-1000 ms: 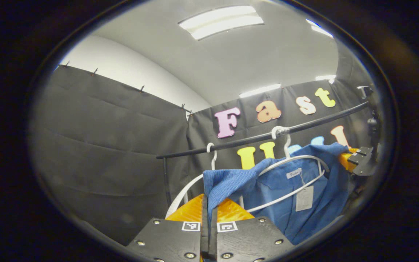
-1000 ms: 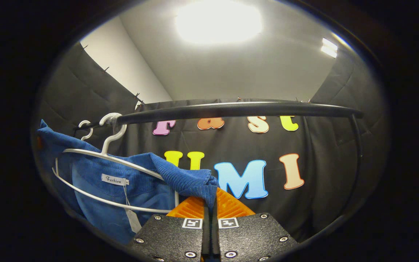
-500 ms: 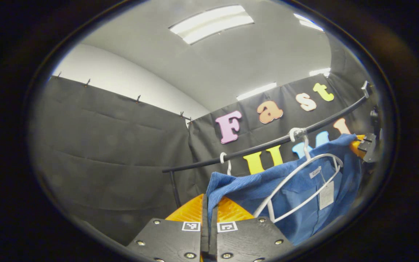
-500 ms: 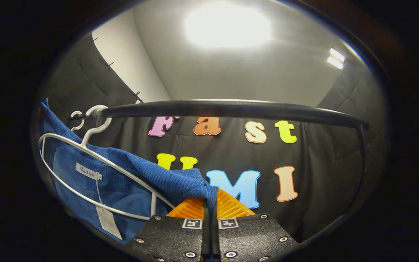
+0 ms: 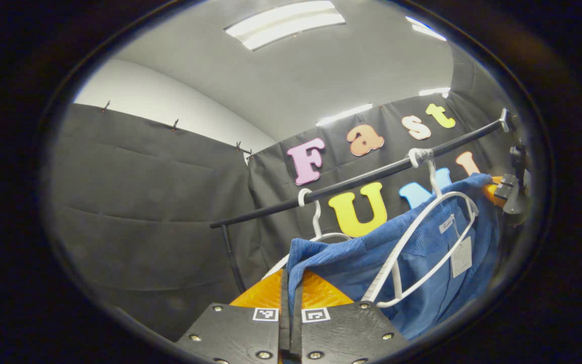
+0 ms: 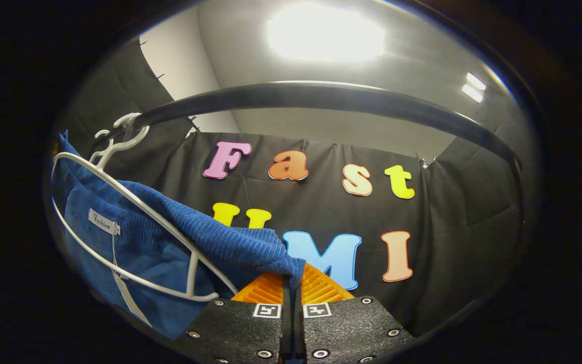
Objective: Grasp the clothes on the hanger with both hands and then place them into the laundry hamper below.
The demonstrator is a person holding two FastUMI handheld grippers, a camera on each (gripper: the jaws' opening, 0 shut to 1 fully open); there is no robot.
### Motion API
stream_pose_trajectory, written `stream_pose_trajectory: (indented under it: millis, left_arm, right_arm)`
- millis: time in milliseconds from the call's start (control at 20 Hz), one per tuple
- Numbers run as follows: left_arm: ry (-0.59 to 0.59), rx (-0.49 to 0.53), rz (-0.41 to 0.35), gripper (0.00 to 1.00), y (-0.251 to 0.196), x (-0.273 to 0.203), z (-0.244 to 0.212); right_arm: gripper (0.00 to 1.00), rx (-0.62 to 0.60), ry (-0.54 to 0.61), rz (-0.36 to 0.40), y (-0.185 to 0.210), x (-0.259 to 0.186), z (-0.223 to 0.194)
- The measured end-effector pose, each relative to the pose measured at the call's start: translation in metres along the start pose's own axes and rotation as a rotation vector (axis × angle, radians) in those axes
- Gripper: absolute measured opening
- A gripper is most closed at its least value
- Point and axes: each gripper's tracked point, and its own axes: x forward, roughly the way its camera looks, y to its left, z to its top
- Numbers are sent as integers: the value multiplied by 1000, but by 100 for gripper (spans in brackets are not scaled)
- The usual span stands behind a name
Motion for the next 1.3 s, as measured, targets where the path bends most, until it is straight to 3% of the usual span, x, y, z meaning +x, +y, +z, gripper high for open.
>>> stream_pose_trajectory:
  millis: [300,600,950,1300]
  left_arm:
    - [-6,4,-37,0,-14,10,2]
    - [50,-7,-68,0,-28,13,-26]
    - [98,-85,-67,2,-20,-18,-56]
    - [137,-132,-106,2,-13,-50,-76]
  right_arm:
    - [2,16,47,-20,6,27,-24]
    - [2,3,127,16,11,36,-67]
    - [2,-32,191,67,20,-13,-89]
    - [2,-44,279,55,24,-76,-99]
